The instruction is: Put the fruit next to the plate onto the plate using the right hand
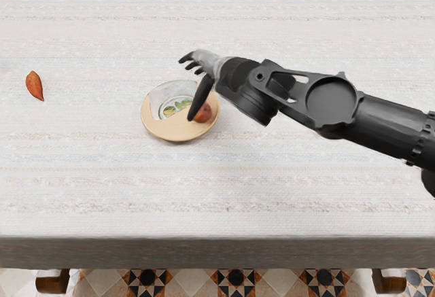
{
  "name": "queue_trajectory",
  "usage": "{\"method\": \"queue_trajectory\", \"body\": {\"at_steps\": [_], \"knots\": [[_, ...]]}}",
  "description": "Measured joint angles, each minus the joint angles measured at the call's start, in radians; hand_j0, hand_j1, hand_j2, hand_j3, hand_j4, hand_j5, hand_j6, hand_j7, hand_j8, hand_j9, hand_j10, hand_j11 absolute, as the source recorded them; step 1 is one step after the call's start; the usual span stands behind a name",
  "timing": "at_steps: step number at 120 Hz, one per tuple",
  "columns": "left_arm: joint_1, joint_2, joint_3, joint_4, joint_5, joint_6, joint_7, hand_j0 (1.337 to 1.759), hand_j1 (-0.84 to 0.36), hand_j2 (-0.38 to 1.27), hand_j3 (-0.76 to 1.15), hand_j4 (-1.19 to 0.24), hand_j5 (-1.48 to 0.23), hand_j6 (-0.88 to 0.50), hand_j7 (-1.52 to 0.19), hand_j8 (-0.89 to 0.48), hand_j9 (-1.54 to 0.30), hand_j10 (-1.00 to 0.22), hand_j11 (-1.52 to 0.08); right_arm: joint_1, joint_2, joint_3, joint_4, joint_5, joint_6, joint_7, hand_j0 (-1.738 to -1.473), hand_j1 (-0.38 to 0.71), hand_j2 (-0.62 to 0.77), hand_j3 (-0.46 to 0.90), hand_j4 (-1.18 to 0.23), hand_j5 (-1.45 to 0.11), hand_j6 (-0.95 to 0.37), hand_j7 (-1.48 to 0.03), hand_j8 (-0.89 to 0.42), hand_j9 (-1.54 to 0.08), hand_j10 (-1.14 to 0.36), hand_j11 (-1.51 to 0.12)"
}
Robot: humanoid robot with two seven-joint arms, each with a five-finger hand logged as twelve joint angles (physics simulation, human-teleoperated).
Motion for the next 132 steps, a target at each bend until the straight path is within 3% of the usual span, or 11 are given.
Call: {"method": "queue_trajectory", "body": {"at_steps": [16,28,45,76,107,132], "knots": [[0.000,0.000,0.000,0.000,0.000,0.000,0.000,1.658,0.35,0.00,0.00,0.00,0.00,0.00,0.00,0.00,0.00,0.00,0.00,-0.158,-0.132,0.328,0.173,0.017,0.357,0.000,-1.658,-0.24,0.02,0.00,-0.10,-0.14,-0.11,-0.14,-0.09,-0.14,-0.09,-0.14],[0.000,0.000,0.000,0.000,0.000,0.000,0.000,1.658,0.35,0.00,0.00,0.00,0.00,0.00,0.00,0.00,0.00,0.00,0.00,-0.311,-0.233,0.481,0.245,0.170,0.542,0.000,-1.658,-0.27,0.01,0.00,-0.08,-0.10,-0.08,-0.10,-0.07,-0.10,-0.07,-0.10],[0.000,0.000,0.000,0.000,-0.001,0.000,0.000,1.658,0.35,0.00,0.00,0.00,0.00,0.00,0.00,0.00,0.00,0.00,0.00,-0.580,-0.343,0.706,0.274,0.366,0.733,0.000,-1.658,-0.29,0.00,0.00,-0.05,-0.07,-0.05,-0.07,-0.05,-0.07,-0.05,-0.07],[0.003,0.000,0.000,0.000,-0.002,0.000,0.000,1.658,0.35,0.00,0.00,0.00,0.00,0.00,0.00,0.00,0.00,0.00,0.00,-0.890,-0.486,1.057,0.278,0.561,0.810,0.000,-1.658,-0.31,0.00,0.00,-0.03,-0.04,-0.03,-0.04,-0.03,-0.04,-0.03,-0.04],[0.003,0.000,0.000,0.000,-0.001,0.000,0.000,1.658,0.35,0.00,0.00,0.00,0.00,0.00,0.00,0.00,0.00,0.00,0.00,-1.063,-0.512,1.289,0.256,0.592,0.817,0.000,-1.658,-0.32,0.00,0.00,-0.03,-0.03,-0.02,-0.03,-0.02,-0.03,-0.03,-0.03],[0.003,0.000,0.000,0.000,-0.001,0.000,0.000,1.658,0.35,0.00,0.00,0.00,0.00,0.00,0.00,0.00,0.00,0.00,0.00,-1.104,-0.512,1.349,0.229,0.594,0.817,0.000,-1.658,-0.32,0.00,0.00,-0.02,-0.03,-0.02,-0.03,-0.02,-0.03,-0.02,-0.03]]}}
